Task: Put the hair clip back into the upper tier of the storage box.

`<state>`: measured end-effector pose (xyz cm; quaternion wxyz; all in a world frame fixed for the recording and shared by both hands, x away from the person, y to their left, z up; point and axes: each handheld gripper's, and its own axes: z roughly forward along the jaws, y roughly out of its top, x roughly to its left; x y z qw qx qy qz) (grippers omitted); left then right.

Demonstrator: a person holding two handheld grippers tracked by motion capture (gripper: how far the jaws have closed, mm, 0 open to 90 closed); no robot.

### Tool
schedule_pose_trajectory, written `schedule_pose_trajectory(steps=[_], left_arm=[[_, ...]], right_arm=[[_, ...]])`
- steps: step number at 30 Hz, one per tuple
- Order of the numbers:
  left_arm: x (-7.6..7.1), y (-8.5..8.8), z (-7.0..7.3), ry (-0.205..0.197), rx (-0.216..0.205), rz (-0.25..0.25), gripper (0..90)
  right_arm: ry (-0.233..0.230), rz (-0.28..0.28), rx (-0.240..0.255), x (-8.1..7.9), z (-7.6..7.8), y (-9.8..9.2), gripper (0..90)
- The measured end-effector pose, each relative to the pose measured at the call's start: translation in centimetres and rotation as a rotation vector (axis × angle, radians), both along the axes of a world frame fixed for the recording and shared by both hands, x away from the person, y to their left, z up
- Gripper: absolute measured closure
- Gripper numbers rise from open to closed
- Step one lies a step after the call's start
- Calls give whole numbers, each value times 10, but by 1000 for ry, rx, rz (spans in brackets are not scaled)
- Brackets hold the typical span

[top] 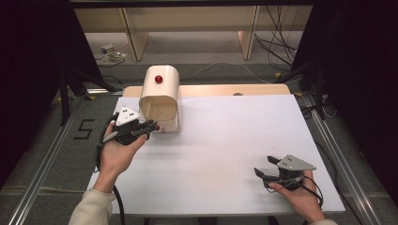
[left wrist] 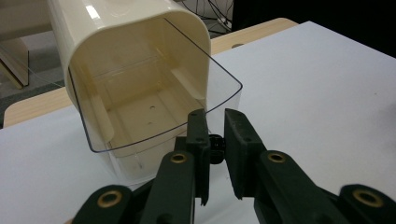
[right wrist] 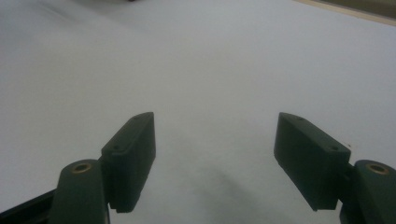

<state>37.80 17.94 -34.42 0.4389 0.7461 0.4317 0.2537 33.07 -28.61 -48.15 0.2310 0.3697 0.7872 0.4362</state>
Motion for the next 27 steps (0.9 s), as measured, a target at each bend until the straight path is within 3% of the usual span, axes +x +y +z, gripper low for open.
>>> schedule_pose_trajectory(steps=[27], left_arm=[[13,1,7,9,-30,19,802]], right_arm=[[5,-1,-2,0,0,0,303]])
